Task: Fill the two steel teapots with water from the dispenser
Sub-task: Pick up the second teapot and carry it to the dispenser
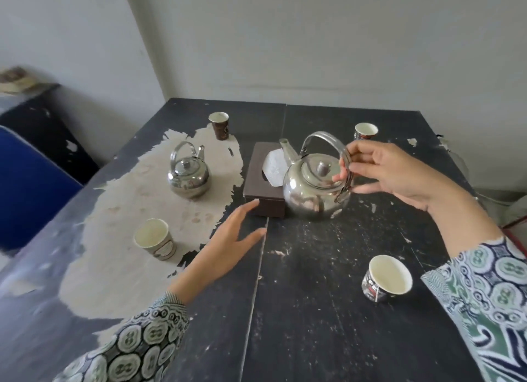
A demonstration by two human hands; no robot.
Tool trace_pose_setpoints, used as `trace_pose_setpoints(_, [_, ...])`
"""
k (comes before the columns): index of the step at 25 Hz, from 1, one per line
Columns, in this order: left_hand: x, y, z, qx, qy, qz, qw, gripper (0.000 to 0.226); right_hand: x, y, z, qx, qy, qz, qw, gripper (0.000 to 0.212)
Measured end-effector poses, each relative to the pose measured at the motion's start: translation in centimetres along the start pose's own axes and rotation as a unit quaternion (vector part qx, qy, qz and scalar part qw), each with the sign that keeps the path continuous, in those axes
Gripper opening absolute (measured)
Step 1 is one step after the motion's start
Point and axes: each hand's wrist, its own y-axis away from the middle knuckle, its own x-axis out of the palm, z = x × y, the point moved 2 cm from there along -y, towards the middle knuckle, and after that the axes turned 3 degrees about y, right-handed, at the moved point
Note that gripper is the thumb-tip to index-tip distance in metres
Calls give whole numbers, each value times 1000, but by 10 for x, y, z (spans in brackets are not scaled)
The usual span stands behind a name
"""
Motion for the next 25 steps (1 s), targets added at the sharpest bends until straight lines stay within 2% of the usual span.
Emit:
trace_pose_setpoints(5, [-76,54,-10,19,32,-73,997,109,81,15,89,-66,26,120,990,14])
trace_pose_setpoints(10, [-161,151,14,10,111,-122,986,129,212,24,174,-102,11,221,970,16])
trace_pose_setpoints(15, [-260,253,70,-17,164,-208,964,123,366,26,244,-162,78,283,942,17])
trace_pose_setpoints(20, [-327,329,106,-18,183,-329,926,87,485,19,290,-194,91,375,902,17])
trace_pose_setpoints(22, [-351,352,127,-27,193,-365,910,88,525,8,305,-189,89,402,891,16])
trace_pose_setpoints(25, [-379,369,156,-50,213,-391,894,101,570,-13,320,-167,74,431,884,13])
